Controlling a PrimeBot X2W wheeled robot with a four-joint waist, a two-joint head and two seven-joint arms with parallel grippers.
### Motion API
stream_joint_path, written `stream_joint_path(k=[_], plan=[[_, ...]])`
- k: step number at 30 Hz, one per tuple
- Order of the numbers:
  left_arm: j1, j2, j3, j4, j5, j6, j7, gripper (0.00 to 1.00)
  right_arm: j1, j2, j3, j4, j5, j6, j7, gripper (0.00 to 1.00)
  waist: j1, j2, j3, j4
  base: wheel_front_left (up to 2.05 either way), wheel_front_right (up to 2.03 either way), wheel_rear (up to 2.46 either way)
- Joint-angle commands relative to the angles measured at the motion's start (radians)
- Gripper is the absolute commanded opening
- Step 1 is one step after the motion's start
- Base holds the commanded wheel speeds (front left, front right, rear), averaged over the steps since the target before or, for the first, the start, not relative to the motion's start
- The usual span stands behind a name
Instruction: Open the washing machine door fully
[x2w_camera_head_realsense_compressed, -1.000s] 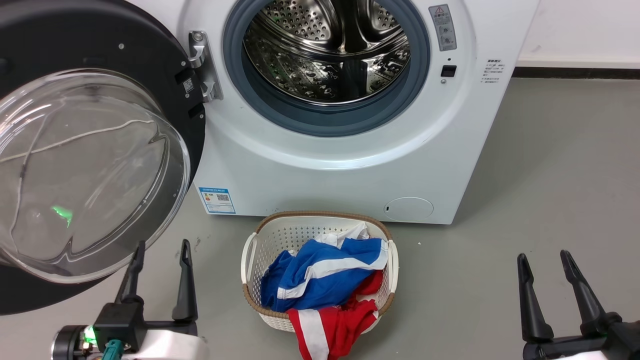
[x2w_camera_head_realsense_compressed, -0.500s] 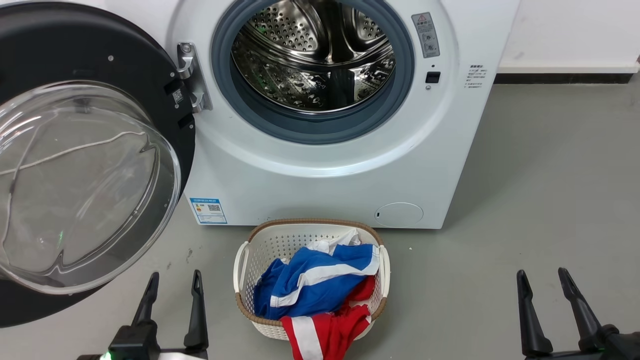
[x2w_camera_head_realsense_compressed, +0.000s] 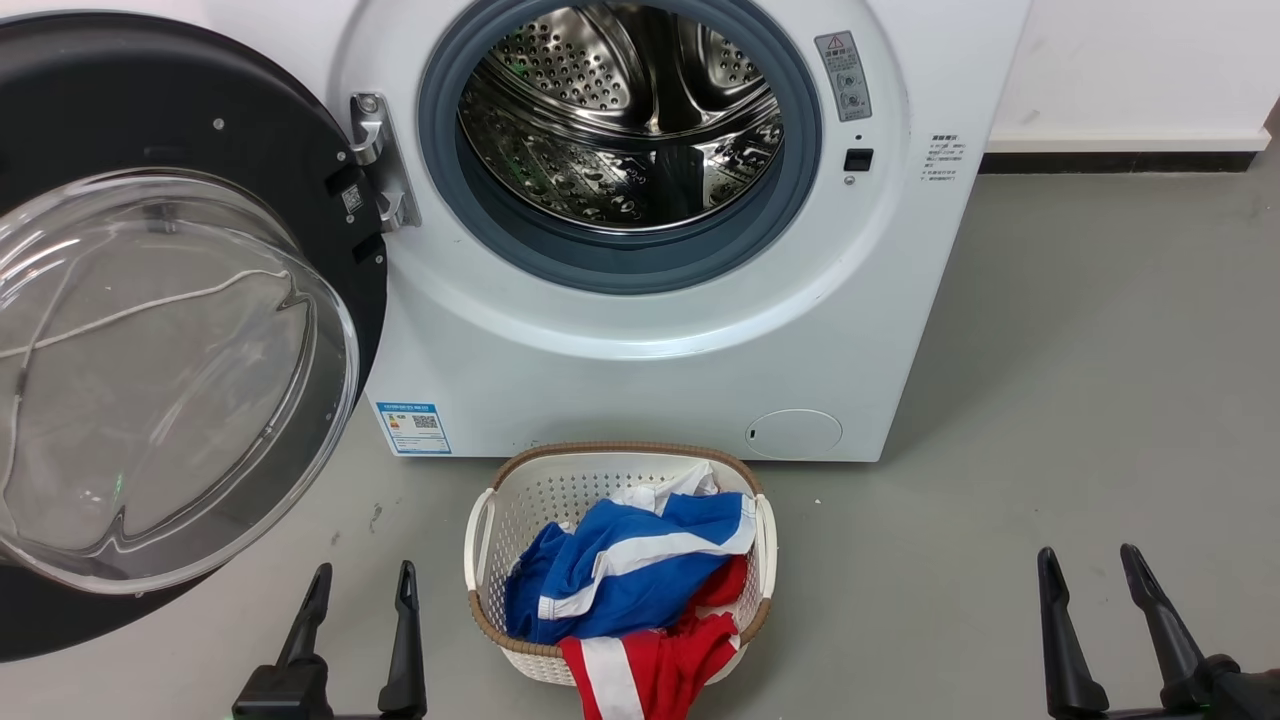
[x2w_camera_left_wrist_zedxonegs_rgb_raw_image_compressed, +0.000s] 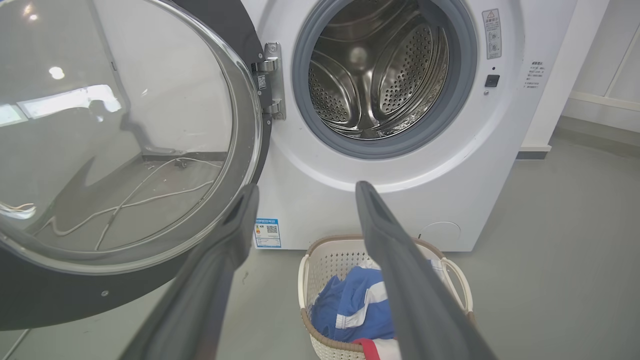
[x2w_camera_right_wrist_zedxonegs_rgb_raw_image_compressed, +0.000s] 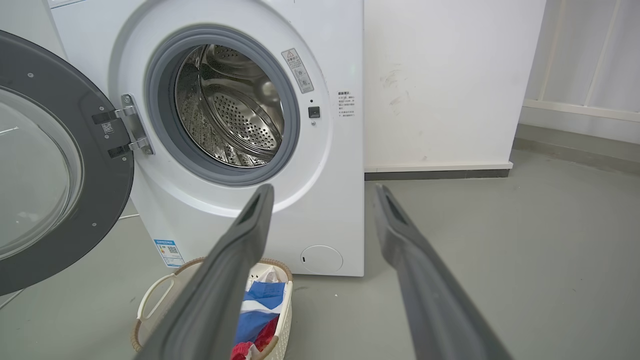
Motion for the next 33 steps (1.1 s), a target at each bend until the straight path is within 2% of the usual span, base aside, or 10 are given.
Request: stream_joint_path(k=[1,4,5,9,17,33], plan=[[0.007,-0.001,0.0,0.001,0.007,0.001,0.003,1.0,0.007,0.002,-0.001,0.002,-0.002,0.0,-0.002,1.0,0.0,0.0,0.0,0.0,0.0,0.0,0.0],[0.004,-0.001,0.002,0.001,0.019,0.011,0.003,1.0,0.006,0.002,0.001,0.004,-0.002,0.0,-0.002,1.0,0.0,0.0,-0.001,0.0,0.0,0.0,0.0],[0.0,0.0,0.002,0.0,0.019,0.011,0.0,0.0,0.0,0.0,0.001,0.003,0.0,0.0,0.0,0.0,0.0,0.0,-0.001,0.0,0.0,0.0,0.0],[0.005,-0.002,0.002,0.037,0.01,0.011,0.002,0.0,0.004,0.0,0.006,0.035,0.007,0.0,0.002,0.0,0.0,0.0,-0.001,0.0,0.0,0.0,0.0],[-0.031,-0.002,0.019,0.058,-0.181,-0.006,0.052,0.0,-0.035,-0.012,0.014,0.063,0.203,0.0,0.036,0.0,0.0,0.0,0.001,0.0,0.0,0.0,0.0],[-0.078,-0.001,0.036,0.079,-0.477,-0.031,0.121,0.0,-0.099,-0.025,0.021,0.112,0.5,0.0,0.093,0.0,0.0,0.0,0.005,-0.002,0.0,0.0,0.0]])
